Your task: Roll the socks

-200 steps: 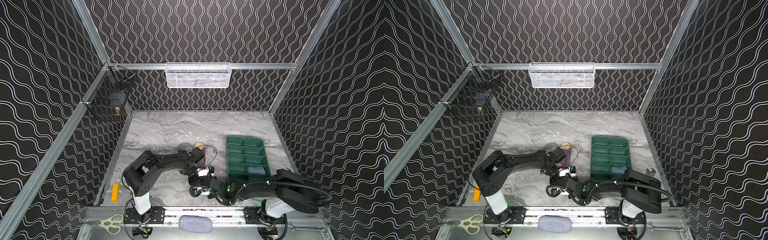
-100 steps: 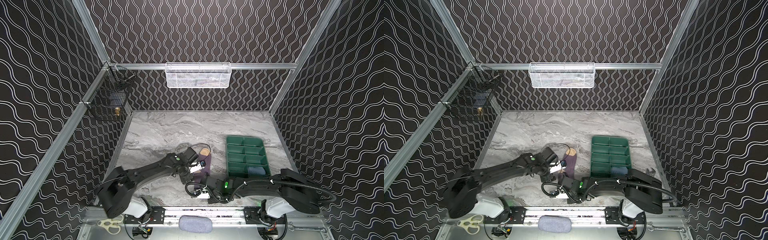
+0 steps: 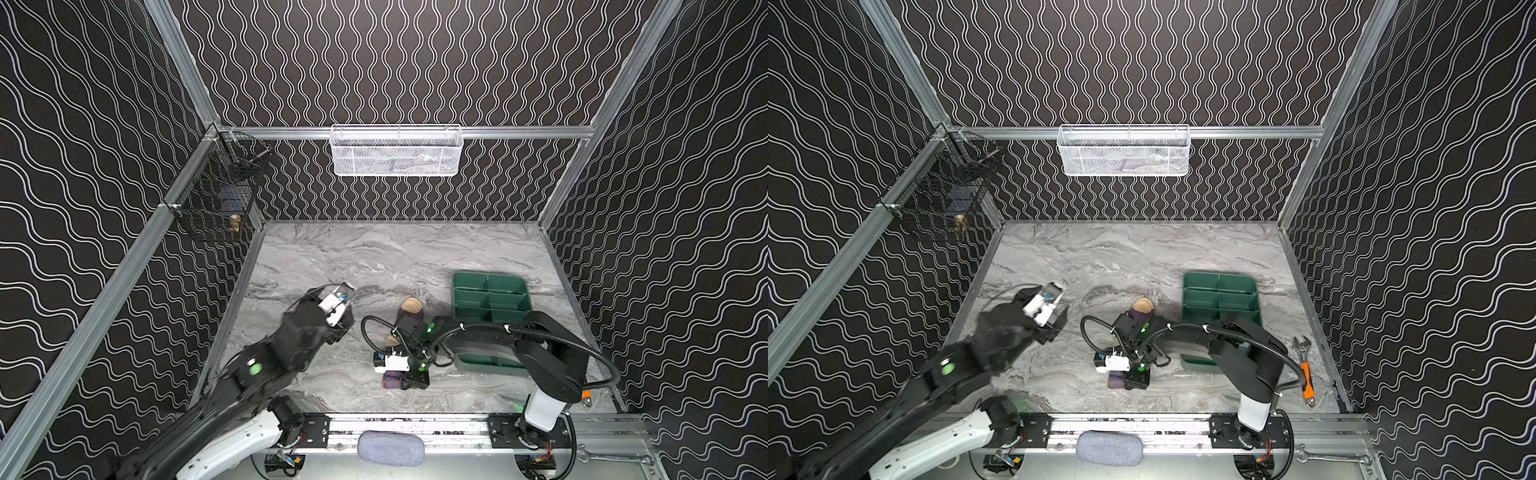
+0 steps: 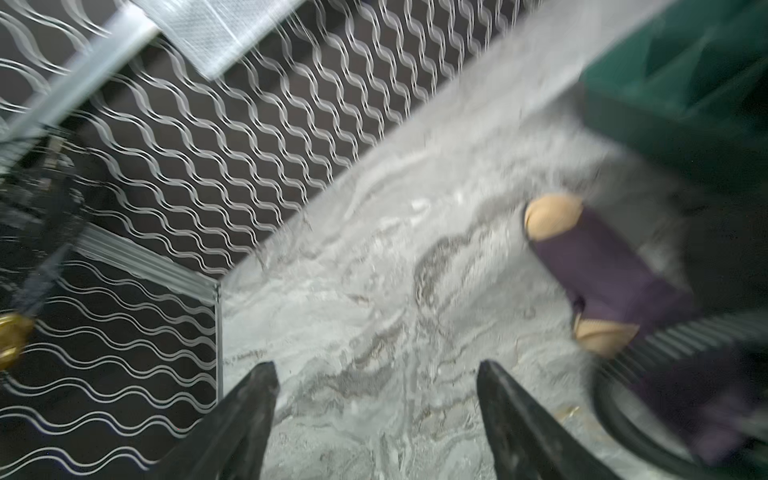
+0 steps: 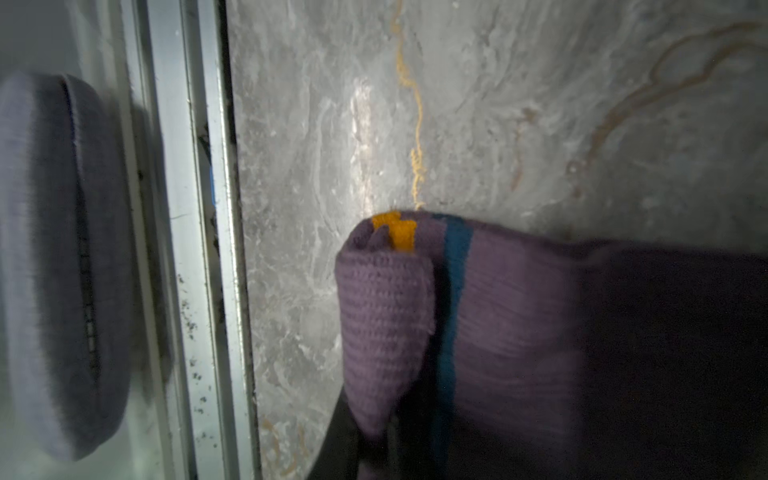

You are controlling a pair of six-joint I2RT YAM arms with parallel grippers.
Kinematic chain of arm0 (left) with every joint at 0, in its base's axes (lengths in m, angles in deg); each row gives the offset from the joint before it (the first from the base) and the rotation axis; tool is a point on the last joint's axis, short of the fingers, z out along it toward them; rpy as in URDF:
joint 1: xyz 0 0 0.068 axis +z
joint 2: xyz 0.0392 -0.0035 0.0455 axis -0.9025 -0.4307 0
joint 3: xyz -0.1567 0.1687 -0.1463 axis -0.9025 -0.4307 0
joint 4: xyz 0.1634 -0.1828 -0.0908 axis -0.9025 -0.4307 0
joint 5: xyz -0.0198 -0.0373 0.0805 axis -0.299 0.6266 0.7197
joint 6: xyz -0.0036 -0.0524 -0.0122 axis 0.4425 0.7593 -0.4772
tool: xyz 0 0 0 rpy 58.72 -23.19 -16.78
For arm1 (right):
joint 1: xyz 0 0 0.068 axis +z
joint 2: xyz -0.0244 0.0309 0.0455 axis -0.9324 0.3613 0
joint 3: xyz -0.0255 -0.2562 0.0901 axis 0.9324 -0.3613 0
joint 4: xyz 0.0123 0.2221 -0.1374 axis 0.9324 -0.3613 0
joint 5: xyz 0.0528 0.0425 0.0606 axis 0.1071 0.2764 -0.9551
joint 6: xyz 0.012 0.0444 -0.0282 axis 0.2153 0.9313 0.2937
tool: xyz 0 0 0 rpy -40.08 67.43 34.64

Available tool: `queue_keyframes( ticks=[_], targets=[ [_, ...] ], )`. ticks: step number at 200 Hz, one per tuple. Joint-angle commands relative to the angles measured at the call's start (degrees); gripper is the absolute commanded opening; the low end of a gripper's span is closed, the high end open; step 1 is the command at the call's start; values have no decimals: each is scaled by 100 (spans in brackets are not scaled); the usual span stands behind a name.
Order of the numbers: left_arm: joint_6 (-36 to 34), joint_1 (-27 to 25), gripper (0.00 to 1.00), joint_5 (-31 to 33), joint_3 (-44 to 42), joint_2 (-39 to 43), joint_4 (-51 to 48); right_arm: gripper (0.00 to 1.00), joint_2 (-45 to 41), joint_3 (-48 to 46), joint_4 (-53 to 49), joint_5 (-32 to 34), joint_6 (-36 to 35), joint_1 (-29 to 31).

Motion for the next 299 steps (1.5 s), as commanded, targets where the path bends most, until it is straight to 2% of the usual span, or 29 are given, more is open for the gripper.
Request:
queue_keyframes(
  ticks=[1, 12, 23, 55, 80, 124, 149, 206, 280, 299],
  targets=[
    [-167, 9, 77, -1384, 315, 430, -608, 0, 203, 288, -741, -930, -149, -219],
    [-460, 9, 77, -2039, 563, 381, -1021, 0, 309, 439, -858, -1064, -268, -328],
    [-728, 5, 76, -2383, 846, 57, -1504, 0, 404, 500, -857, -1137, -334, -457],
    [-1440, -17, 73, -2798, 1505, -1404, -2521, 0, 852, 743, -1023, -1275, -520, -772],
    [-1682, -378, 71, -2548, 1409, -1949, -2375, 0, 1065, 804, -1088, -1174, -608, -882],
    [-1583, -2222, 72, -962, 833, -2736, -1904, 0, 1004, 594, -915, -1074, -509, -903],
    [-1217, -2810, 72, -601, 512, -3352, -1552, 0, 919, 440, -768, -971, -500, -900],
    [-599, -2834, 72, -1168, -173, -4109, -538, 0, 1223, 689, -811, -835, -528, -913],
    [-509, -2800, 70, -1151, -645, -4476, 489, 0, 1266, 714, -834, -808, -519, -939],
    [-489, -2743, 67, -1194, -657, -4672, 666, 0, 1258, 681, -810, -825, -509, -937]
  ],
)
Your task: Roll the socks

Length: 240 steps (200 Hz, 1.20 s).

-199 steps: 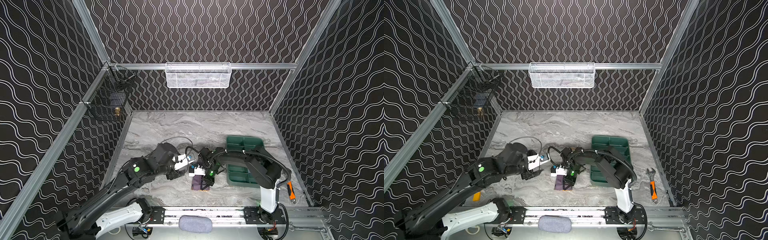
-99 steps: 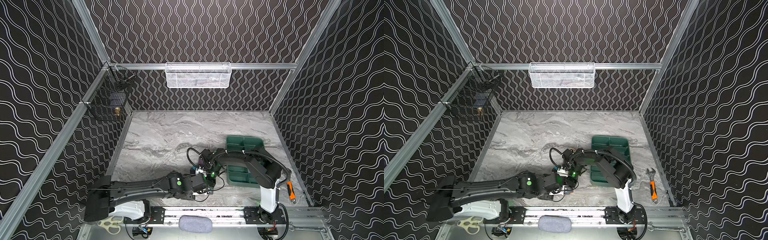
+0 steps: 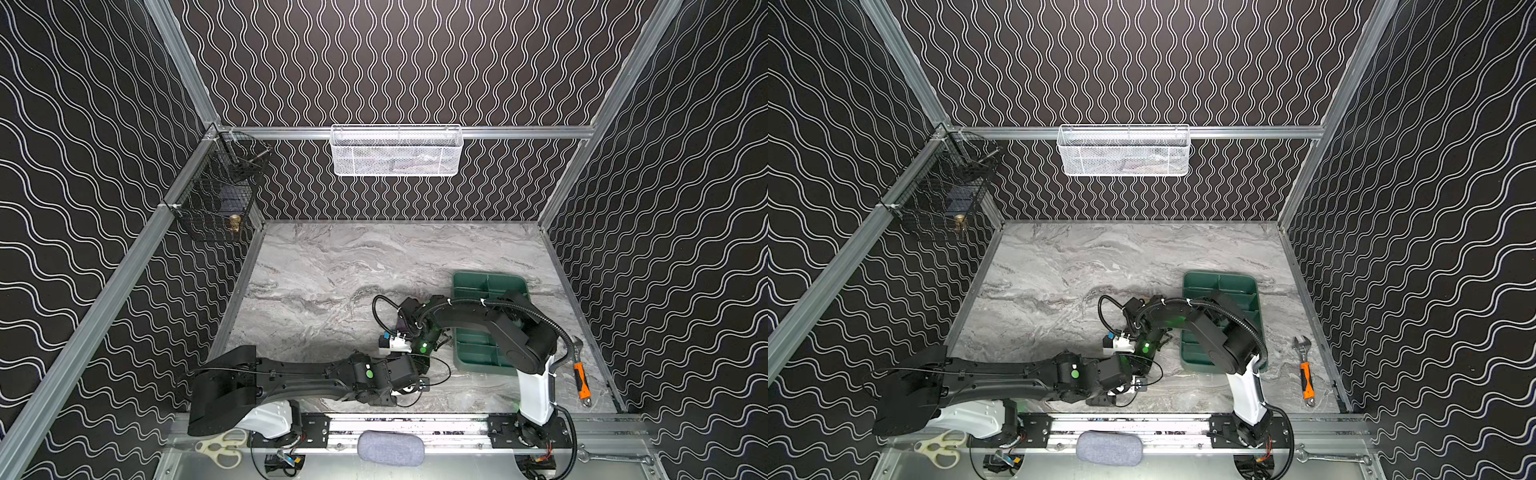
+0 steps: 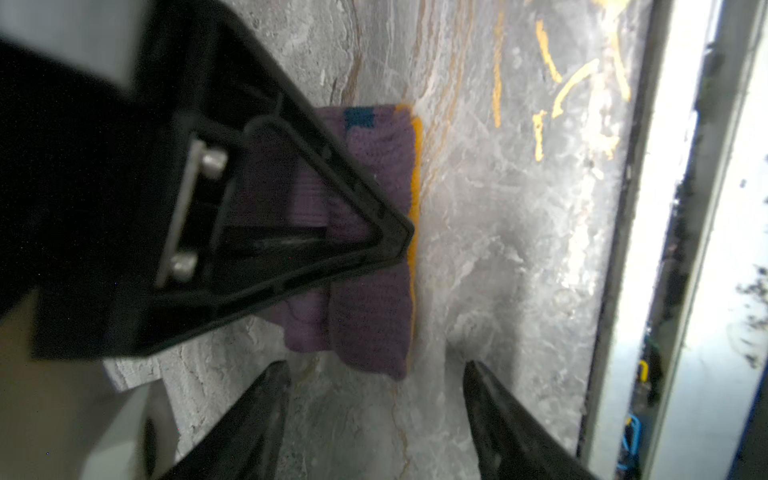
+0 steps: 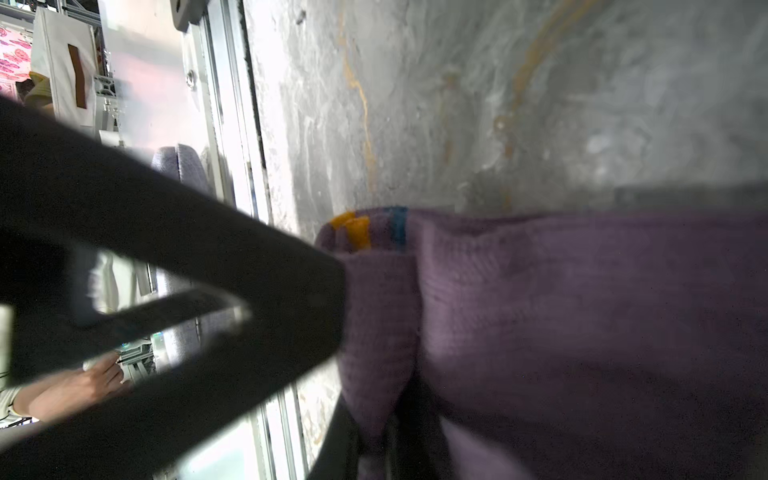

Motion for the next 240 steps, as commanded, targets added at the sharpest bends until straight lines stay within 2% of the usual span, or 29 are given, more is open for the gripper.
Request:
queue_keyframes(
  ticks=[1, 72, 84, 97, 112, 134, 147, 166, 211, 226, 240],
  targets=[
    [87, 60, 67, -57, -22, -160, 475, 0, 65, -63, 250, 723, -101, 6],
    [-47, 153, 30, -117, 173, -850, 478, 0, -28, -85, 248, 664, -88, 5],
    [-55, 185, 18, -105, 162, -881, 467, 0, -46, -100, 267, 701, -65, 0],
    [-13, 221, 0, -67, 153, -889, 409, 0, -56, -132, 281, 732, -46, 1],
    [47, 282, 0, -137, 183, -897, 251, 0, -159, -233, 389, 815, 19, -6],
    [-13, 358, 0, -439, 213, -949, -20, 16, -452, -470, 687, 1024, 156, -24],
    [-78, 414, 0, -615, 184, -997, -87, 19, -594, -644, 910, 1168, 238, -51],
    [-168, 481, 0, -880, 201, -1068, -186, 29, -1108, -861, 1149, 1230, 312, -106],
    [-246, 596, 0, -1046, 226, -1159, -248, 34, -2362, -1178, 1421, 1323, 448, -307],
    [-298, 682, 0, -1247, 358, -1256, -359, 34, -2977, -1339, 1675, 1682, 654, -505],
    [-342, 807, 0, -1531, 649, -1437, -697, 35, -3687, -1548, 2129, 2308, 1034, -804]
  ],
)
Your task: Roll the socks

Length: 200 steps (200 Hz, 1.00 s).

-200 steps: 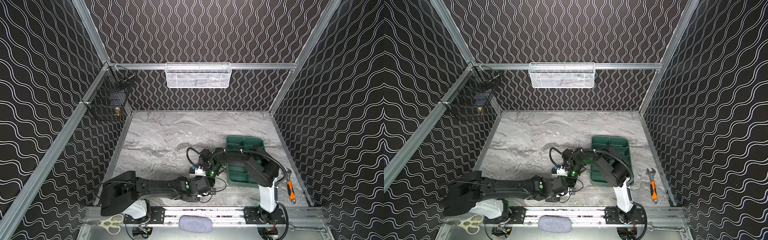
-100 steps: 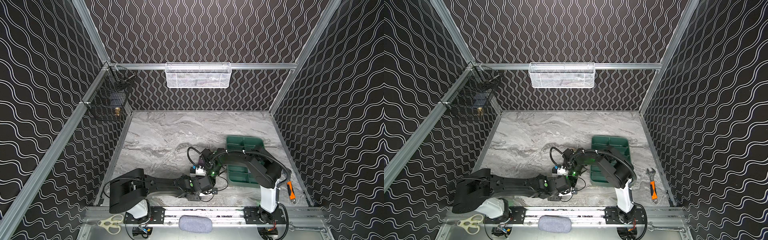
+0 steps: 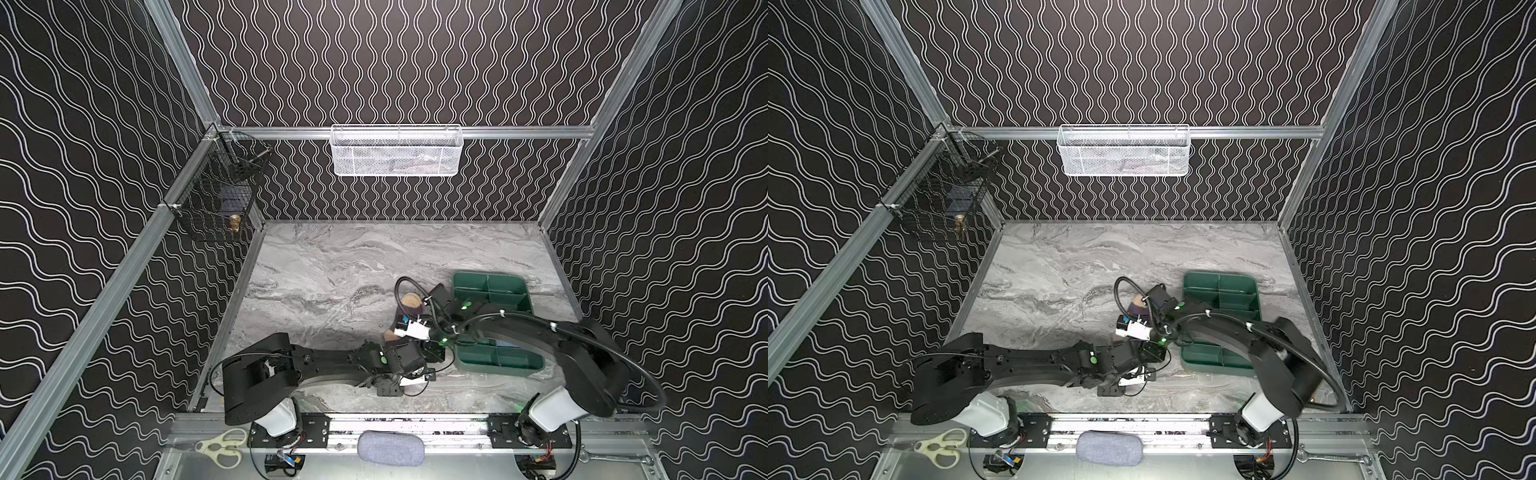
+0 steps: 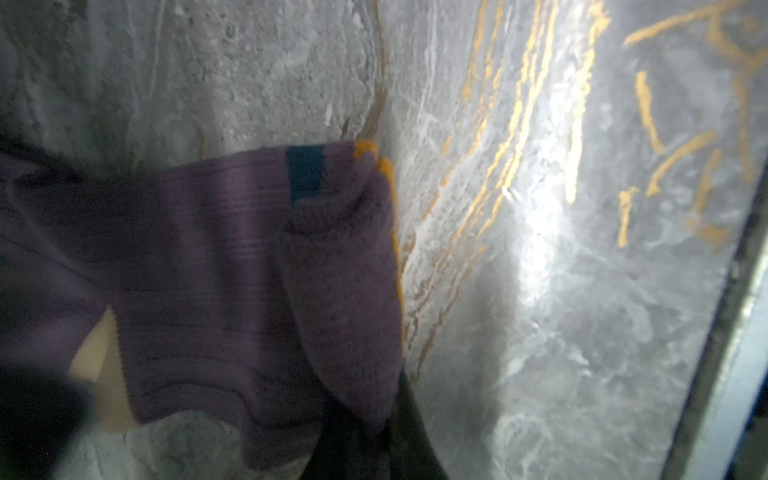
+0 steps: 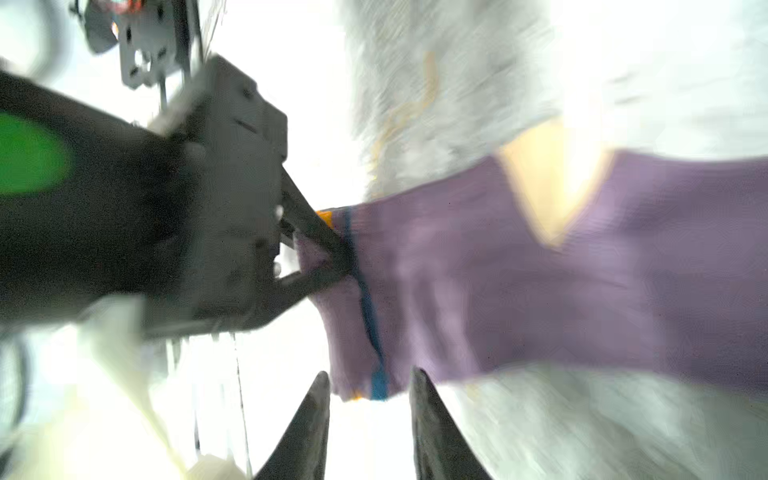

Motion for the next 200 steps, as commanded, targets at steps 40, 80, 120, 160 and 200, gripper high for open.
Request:
queue_keyframes(
  ticks=[40, 80, 120, 160, 200],
  targets=[
    [-278, 750, 0, -1729, 1023, -908, -1852, 41, -3167, -1040, 2200, 3533, 1721, -765],
    [-544, 1396, 0, -2835, 1516, -1593, -2322, 52, -5165, -1841, 2763, 3030, 1982, -765],
    [-522, 1756, 0, -3146, 1744, -2396, -2310, 42, -5517, -2023, 1510, 1080, 581, -703],
    [-323, 1959, 0, -2600, 1772, -2773, -2069, 44, -4290, -1893, 359, 2934, -596, 1139],
    [-180, 2008, 0, -2223, 1982, -3046, -1986, 45, -3403, -2110, 755, 4304, -1082, 2993]
  ],
)
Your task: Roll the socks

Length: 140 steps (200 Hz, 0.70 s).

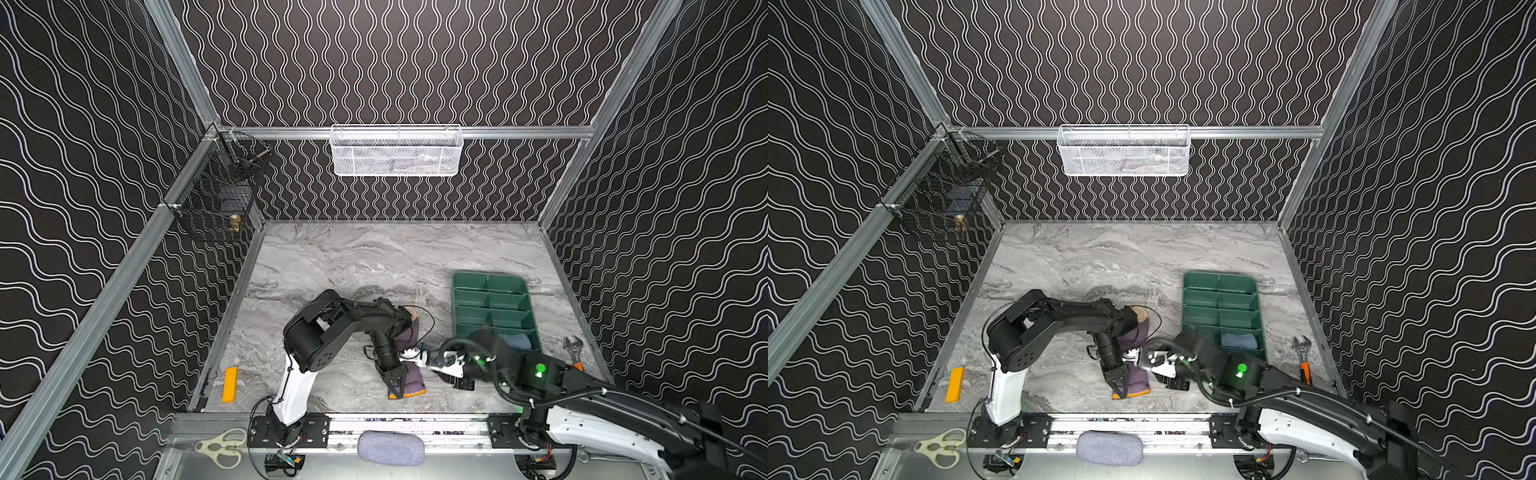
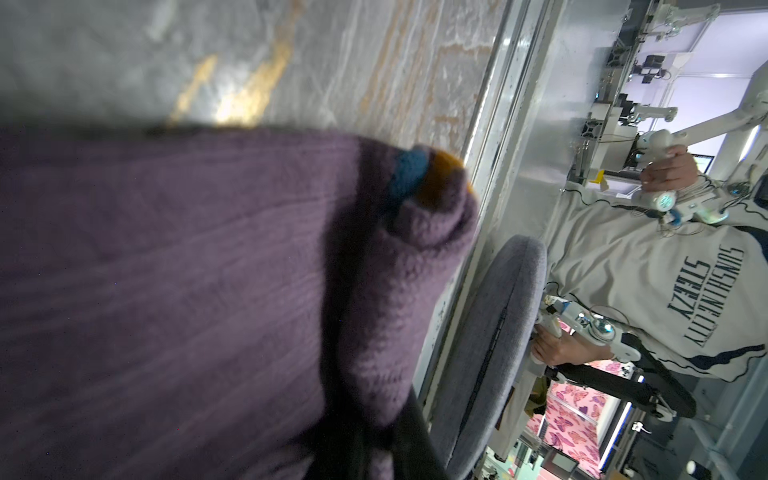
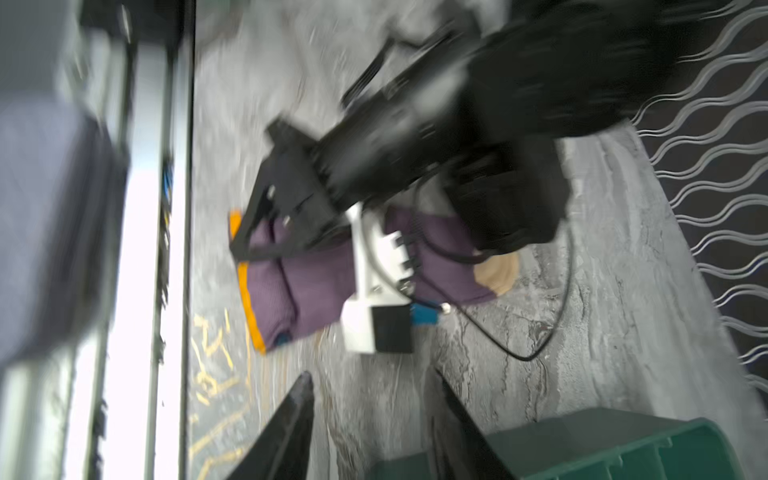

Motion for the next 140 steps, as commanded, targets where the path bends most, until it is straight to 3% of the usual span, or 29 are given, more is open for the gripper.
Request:
queue_keyframes(
  ticks=[1, 28, 89, 114, 140],
  targets=[
    [169, 3, 0, 2903, -36, -324, 1021, 45, 340, -117, 110, 1018, -582, 768],
    [148, 12, 0, 2929, -61, -295, 1050, 46, 943, -292, 567, 1257, -535, 1448],
    [106, 35, 0, 2929, -106, -226, 1094, 45, 2498, -198, 1615, 1186, -490, 1700],
    [104, 39, 0, 2924, -99, -236, 1104, 40, 2965, -286, 2072, 1404, -559, 1689],
    [98, 40, 0, 2954, -131, -170, 1158, 30, 3324, -353, 2253, 1556, -562, 1680]
  ],
)
